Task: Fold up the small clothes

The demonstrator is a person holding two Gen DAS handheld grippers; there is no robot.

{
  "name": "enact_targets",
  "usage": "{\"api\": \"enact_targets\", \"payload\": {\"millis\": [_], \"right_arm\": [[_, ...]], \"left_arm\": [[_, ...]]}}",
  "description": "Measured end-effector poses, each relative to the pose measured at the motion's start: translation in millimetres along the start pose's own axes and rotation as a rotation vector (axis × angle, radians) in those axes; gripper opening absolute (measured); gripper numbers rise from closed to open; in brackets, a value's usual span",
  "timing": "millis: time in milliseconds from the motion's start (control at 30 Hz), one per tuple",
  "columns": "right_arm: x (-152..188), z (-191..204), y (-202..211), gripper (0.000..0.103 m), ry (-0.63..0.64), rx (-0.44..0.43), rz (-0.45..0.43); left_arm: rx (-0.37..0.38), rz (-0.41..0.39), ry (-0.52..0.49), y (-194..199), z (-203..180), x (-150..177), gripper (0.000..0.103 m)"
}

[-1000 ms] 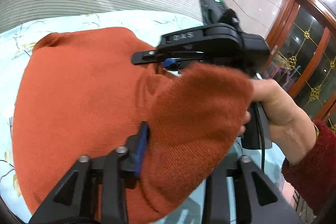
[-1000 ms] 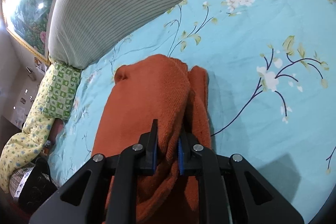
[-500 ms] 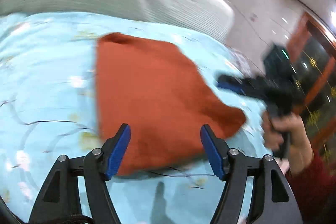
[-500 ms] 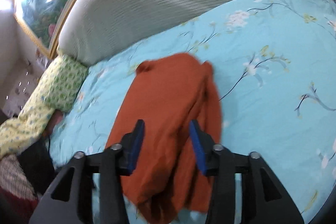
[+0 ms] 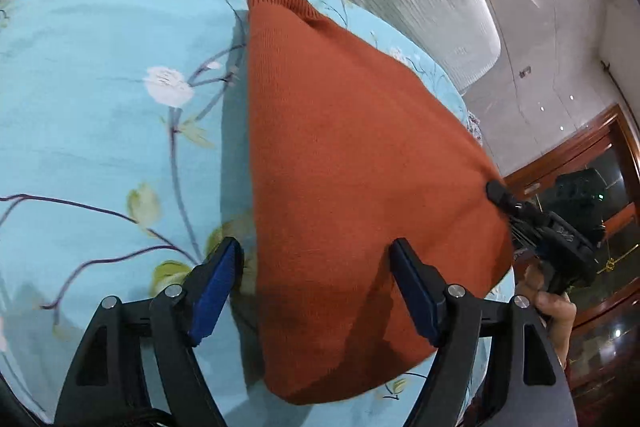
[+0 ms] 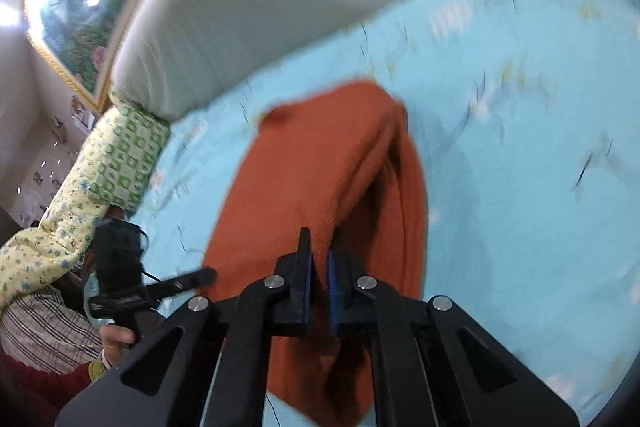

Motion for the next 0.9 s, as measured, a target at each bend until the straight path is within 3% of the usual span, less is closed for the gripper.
{"api": "enact_targets", "payload": {"millis": [133, 267, 467, 600, 900], "right_arm": [[20.8, -32.0, -33.7, 0.007, -0.027, 0.093, 0.088], [33.8, -46.5, -33.5, 0.009, -0.118, 0.014, 0.040], [31.4, -35.6, -17.7, 0.037, -0.106, 0.053, 0.016], [18.7, -40.1, -20.3, 0.070, -0.116, 0.036, 0.013], [-7.3, -48.5, -70.5, 0.069, -0.129, -0.103, 0.143]], "left_arm": [[-0.023, 0.008, -0.014, -6.4, -3.4, 4.1, 0.077], [-0.020, 0.018, -0.009, 3.0, -6.3, 8.3, 0.077], [-0.024, 0.006, -0.005, 3.4, -0.3, -9.2, 0.077], [-0.020, 0.012, 0.003, -0.6, 1.1, -17.8, 0.077], [0.069, 0.002, 0.049, -13.5, 8.8, -35.8, 0.075]]}}
Point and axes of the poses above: each gripper's, at about its wrist camera, not at the fingertips, and y roughly against the way its jaws point, z to its left, x to its underside, the point moved 3 cm from there along -y, roughly the way its jaws point, and after that the axes turned 7 degrees about z, right-handed, at the moved point
